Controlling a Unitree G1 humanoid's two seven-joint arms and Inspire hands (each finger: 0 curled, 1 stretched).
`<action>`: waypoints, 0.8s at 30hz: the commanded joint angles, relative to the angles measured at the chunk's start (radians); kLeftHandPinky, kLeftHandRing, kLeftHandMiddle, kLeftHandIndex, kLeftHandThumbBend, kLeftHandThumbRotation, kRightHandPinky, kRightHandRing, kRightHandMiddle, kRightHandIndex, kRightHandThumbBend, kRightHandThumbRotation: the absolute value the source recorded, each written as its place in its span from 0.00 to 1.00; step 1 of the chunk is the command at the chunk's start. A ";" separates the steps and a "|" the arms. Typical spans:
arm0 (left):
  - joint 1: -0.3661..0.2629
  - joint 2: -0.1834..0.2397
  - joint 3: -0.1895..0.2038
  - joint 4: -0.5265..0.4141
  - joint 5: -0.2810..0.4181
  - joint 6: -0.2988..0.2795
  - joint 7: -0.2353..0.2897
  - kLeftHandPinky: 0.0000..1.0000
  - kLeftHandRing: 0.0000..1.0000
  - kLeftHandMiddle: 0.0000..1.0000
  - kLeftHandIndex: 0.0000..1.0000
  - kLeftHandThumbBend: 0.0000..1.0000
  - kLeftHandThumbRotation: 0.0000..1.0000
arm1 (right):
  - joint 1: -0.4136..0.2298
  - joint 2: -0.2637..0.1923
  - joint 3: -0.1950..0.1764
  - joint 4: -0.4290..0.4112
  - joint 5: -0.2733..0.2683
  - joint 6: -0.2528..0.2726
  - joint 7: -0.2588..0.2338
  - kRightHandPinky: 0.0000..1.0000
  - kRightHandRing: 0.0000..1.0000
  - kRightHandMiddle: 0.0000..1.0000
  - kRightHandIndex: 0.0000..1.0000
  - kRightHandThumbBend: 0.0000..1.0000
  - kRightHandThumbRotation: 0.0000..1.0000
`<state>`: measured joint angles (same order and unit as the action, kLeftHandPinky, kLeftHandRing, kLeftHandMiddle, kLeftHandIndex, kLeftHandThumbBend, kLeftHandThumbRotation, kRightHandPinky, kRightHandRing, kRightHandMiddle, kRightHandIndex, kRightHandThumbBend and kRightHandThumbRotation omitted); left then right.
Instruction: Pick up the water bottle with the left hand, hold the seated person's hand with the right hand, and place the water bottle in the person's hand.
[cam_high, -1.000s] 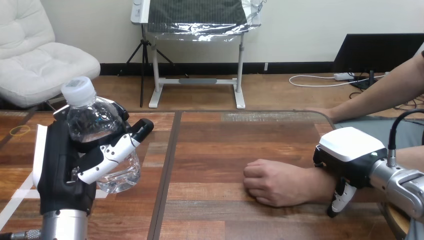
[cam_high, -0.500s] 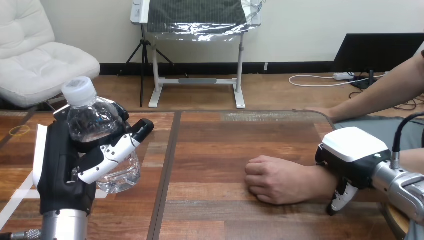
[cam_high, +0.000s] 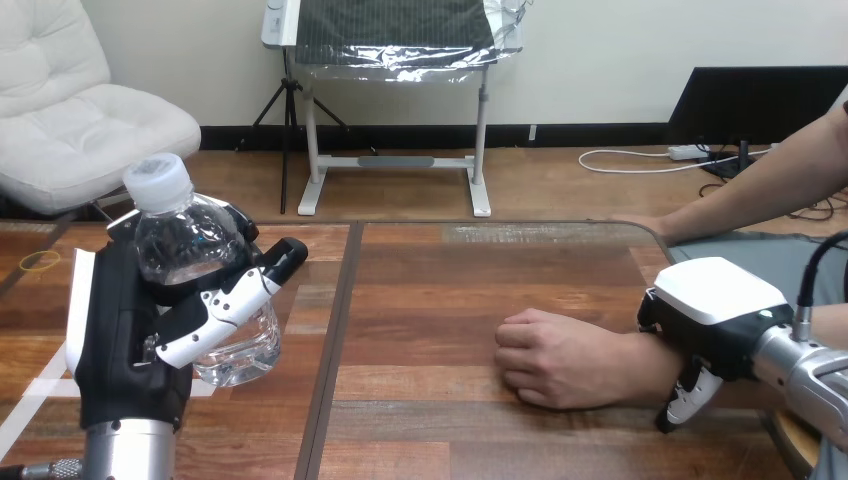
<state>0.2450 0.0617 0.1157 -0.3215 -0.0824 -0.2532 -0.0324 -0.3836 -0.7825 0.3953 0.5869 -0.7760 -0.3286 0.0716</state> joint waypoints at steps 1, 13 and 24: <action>-0.074 -0.007 -0.010 -0.018 0.002 -0.018 0.003 0.19 0.25 0.30 0.35 0.47 0.00 | 0.045 0.040 -0.028 -0.015 0.071 -0.019 -0.005 0.05 0.12 0.19 0.24 0.86 0.00; -0.097 -0.013 -0.022 0.028 0.006 -0.046 -0.006 0.20 0.25 0.31 0.35 0.47 0.00 | 0.053 0.023 -0.089 -0.100 0.122 -0.004 0.027 0.03 0.09 0.16 0.20 0.86 0.00; -0.143 -0.010 -0.032 0.067 -0.001 -0.055 -0.014 0.19 0.25 0.30 0.34 0.48 0.00 | 0.051 0.012 -0.140 -0.163 0.171 0.010 0.073 0.03 0.09 0.16 0.19 0.83 0.00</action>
<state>0.1978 0.0570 0.0931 -0.2527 -0.0730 -0.2744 -0.0396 -0.3230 -0.8012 0.3029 0.4552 -0.6765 -0.3196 0.1340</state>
